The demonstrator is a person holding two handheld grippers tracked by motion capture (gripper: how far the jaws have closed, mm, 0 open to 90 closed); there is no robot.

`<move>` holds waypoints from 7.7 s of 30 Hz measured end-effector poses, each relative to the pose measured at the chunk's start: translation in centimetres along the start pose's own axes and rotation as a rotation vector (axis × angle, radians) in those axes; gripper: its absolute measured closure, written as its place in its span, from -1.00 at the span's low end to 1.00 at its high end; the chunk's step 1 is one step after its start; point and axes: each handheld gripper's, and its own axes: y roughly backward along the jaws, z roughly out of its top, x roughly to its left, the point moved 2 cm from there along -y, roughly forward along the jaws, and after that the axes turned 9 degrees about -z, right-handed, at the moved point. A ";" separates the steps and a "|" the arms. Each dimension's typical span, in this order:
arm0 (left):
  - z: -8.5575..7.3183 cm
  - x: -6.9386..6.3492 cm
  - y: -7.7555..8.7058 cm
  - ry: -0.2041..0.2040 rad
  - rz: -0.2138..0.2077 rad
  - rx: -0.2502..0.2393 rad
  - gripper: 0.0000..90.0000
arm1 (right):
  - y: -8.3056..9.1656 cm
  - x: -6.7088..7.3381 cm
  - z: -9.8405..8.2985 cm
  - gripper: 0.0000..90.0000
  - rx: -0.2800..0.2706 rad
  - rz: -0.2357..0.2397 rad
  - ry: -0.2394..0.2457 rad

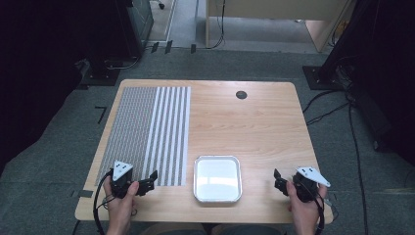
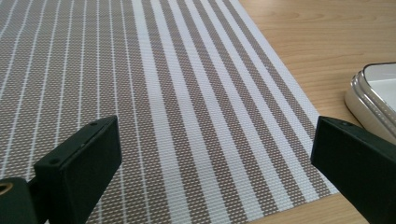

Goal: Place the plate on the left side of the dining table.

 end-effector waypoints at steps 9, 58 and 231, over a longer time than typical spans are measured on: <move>0.1 -1.2 -0.8 -0.014 -0.027 0.006 -0.96 | 0.0 0.8 0.0 -0.68 -0.003 0.014 0.005; 0.1 -8.1 -4.4 -0.080 -0.200 0.048 -0.96 | 0.5 5.2 -0.1 -0.68 -0.019 0.124 -0.010; -2.0 -14.8 -5.8 -0.041 -0.361 0.226 0.53 | 0.2 10.1 1.5 1.00 0.114 0.121 -0.262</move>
